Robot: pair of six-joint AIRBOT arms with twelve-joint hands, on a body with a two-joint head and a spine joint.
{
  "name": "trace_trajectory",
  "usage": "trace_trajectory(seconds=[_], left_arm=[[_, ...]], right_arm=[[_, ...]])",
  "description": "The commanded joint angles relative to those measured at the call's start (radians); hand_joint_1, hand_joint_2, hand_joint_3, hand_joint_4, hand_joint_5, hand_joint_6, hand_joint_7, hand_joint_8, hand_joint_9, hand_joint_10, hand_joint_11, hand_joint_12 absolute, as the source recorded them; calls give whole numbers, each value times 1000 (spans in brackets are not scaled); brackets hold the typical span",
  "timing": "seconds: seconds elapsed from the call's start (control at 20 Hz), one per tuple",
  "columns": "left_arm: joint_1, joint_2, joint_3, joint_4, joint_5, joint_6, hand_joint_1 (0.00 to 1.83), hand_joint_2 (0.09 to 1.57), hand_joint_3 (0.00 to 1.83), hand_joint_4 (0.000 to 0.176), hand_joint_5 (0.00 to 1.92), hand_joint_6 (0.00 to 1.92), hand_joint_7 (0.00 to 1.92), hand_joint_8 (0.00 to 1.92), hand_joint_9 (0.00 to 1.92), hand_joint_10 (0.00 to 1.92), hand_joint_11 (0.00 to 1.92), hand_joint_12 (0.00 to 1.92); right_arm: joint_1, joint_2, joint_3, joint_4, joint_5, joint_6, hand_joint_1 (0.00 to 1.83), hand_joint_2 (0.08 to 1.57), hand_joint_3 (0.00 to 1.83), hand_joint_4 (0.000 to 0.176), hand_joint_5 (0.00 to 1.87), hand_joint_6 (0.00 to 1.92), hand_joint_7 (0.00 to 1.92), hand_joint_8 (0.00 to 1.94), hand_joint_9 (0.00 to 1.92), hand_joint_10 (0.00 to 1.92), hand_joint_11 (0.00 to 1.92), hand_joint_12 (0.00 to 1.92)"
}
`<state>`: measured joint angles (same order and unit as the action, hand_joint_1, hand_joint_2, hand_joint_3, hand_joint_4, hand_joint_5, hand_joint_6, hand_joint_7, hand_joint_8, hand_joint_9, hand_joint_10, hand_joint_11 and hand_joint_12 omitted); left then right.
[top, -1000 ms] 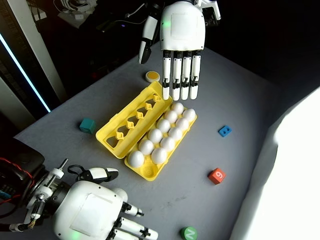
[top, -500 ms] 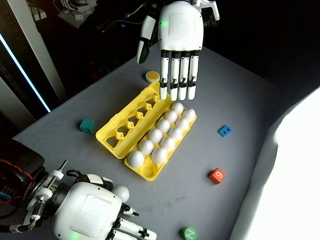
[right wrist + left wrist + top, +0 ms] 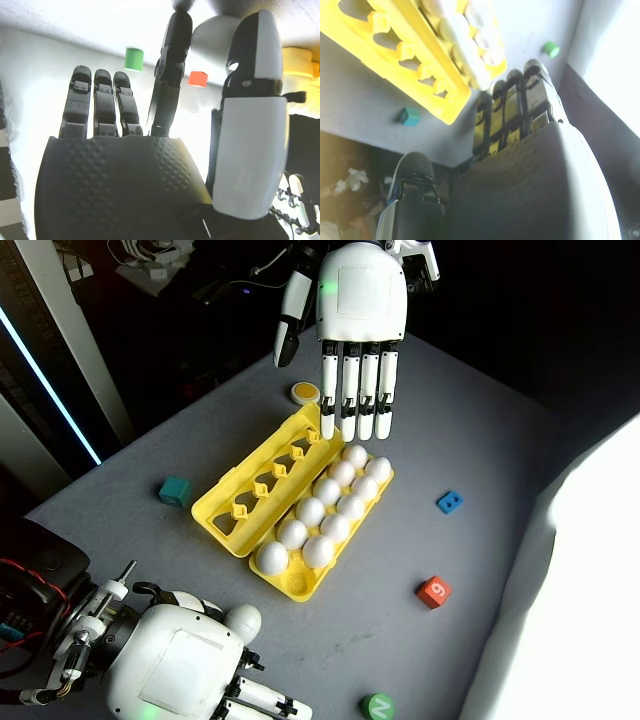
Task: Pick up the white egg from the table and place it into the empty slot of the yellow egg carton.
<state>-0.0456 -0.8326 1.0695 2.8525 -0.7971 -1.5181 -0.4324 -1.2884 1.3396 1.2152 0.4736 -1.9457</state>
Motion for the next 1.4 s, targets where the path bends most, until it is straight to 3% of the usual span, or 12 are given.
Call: trace_trajectory(seconds=[0.0, 0.05, 0.2, 0.25, 0.4, 0.5, 0.6, 1.0, 1.1, 1.2, 1.25, 1.35], left_arm=[[-8, -3, -4, -19, 77, 3, 0, 1286, 0, 0, 87, 0, 59, 0, 21, 0, 0, 0], [-8, -3, -4, -19, 77, 3, 0, 1289, 1, 0, 99, 5, 77, 7, 38, 7, 5, 2], [-8, -3, -4, -19, 77, 3, 0, 1291, 1, 0, 123, 12, 100, 13, 66, 14, 32, 15], [-8, -3, -5, -19, 77, 3, 0, 1290, 0, 0, 137, 14, 114, 15, 77, 16, 41, 21], [-8, -3, -5, -19, 77, 3, 0, 1292, 0, 0, 160, 5, 136, 6, 97, 7, 44, 34], [-8, -3, -6, -19, 77, 3, 0, 1287, 0, 0, 134, 0, 115, 0, 80, 0, 25, 31], [-8, -3, -7, -19, 77, 3, 0, 1285, 0, 0, 125, 0, 105, 0, 71, 0, 21, 32], [-8, -3, -8, -19, 77, 3, 0, 1291, 0, 0, 134, 4, 110, 5, 71, 4, 14, 42], [-8, -3, -8, -19, 75, 3, 0, 1295, 2, 0, 137, 4, 111, 4, 73, 5, 15, 45], [-8, -3, -8, -19, 75, 3, 0, 1293, 1, 0, 111, 0, 90, 0, 53, 0, 3, 43], [-8, -3, -8, -19, 75, 3, 0, 1292, 0, 0, 110, 1, 87, 0, 52, 1, 2, 44], [-8, -3, -8, -19, 75, 3, 0, 1290, 0, 0, 116, 3, 85, 2, 44, 3, 1, 21]], right_arm=[[11, 2, 4, -34, 55, 9, 940, 853, 0, 78, 1112, 12, 10, 3, 0, 0, 0, 0], [11, 0, 4, -35, 54, 9, 915, 858, 3, 99, 1103, 7, 1, 0, 0, 0, 0, 0], [11, -2, 4, -61, 55, 28, 1011, 830, 0, 0, 1197, 38, 46, 13, 0, 0, 0, 0], [11, -2, 4, -62, 55, 30, 1118, 921, 16, 58, 1385, 145, 86, 15, 0, 0, 0, 0], [13, -2, 4, -83, 54, 52, 1173, 949, 6, 0, 1451, 150, 166, 13, 0, 0, 0, 0], [13, -5, 4, -89, 54, 62, 1170, 953, 3, 6, 1453, 141, 179, 10, 0, 0, 0, 0], [13, -7, 4, -91, 54, 62, 1152, 955, 1, 76, 1450, 143, 185, 4, 0, 0, 0, 0], [45, -5, 4, -92, 55, 60, 1175, 955, 1, 0, 1459, 123, 228, 2, 0, 0, 0, 0], [54, -4, 4, -91, 55, 61, 1168, 956, 0, 13, 1459, 124, 217, 1, 0, 0, 0, 0], [56, -4, 4, -91, 55, 61, 1134, 950, 0, 153, 1464, 123, 179, 4, 2, 0, 0, 0], [56, -4, 4, -91, 55, 61, 1130, 951, 0, 171, 1462, 121, 197, 15, 0, 0, 0, 0], [53, -4, 4, -91, 55, 62, 1158, 955, 0, 50, 1461, 120, 207, 7, 1, 0, 0, 0]])
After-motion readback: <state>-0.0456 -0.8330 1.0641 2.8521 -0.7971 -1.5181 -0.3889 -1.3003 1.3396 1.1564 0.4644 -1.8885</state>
